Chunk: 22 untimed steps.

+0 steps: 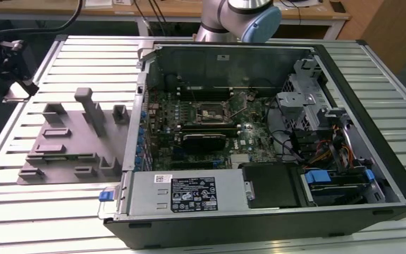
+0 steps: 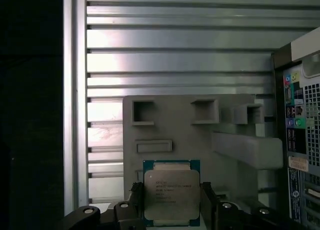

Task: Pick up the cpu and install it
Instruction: 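Pick up the cpu and move it towards the insertion slot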

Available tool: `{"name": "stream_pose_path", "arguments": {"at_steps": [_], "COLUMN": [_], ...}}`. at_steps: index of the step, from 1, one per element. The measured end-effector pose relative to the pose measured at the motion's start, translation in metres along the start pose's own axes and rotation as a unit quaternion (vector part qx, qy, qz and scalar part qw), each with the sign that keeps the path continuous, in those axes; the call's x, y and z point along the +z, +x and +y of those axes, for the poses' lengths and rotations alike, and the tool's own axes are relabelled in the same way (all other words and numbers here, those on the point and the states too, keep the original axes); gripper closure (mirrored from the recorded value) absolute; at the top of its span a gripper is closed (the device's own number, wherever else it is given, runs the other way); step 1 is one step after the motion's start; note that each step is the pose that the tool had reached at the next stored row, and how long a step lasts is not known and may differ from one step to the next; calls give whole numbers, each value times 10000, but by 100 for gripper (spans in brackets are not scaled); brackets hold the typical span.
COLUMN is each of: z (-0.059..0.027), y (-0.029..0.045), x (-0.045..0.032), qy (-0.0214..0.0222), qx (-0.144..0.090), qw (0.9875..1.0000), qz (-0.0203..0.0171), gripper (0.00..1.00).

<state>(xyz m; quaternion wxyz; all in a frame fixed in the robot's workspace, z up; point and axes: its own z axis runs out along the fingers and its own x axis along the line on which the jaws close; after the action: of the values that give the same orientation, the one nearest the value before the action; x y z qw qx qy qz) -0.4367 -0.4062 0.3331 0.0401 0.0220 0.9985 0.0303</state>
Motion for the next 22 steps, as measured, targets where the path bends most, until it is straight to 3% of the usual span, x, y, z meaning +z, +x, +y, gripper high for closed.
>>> {"name": "stream_pose_path", "arguments": {"at_steps": [22], "z": [34], "y": [-41], "x": [-522], "qy": [-48], "qx": [-4], "qw": [9999], "qz": [-123], "gripper": [46]}}
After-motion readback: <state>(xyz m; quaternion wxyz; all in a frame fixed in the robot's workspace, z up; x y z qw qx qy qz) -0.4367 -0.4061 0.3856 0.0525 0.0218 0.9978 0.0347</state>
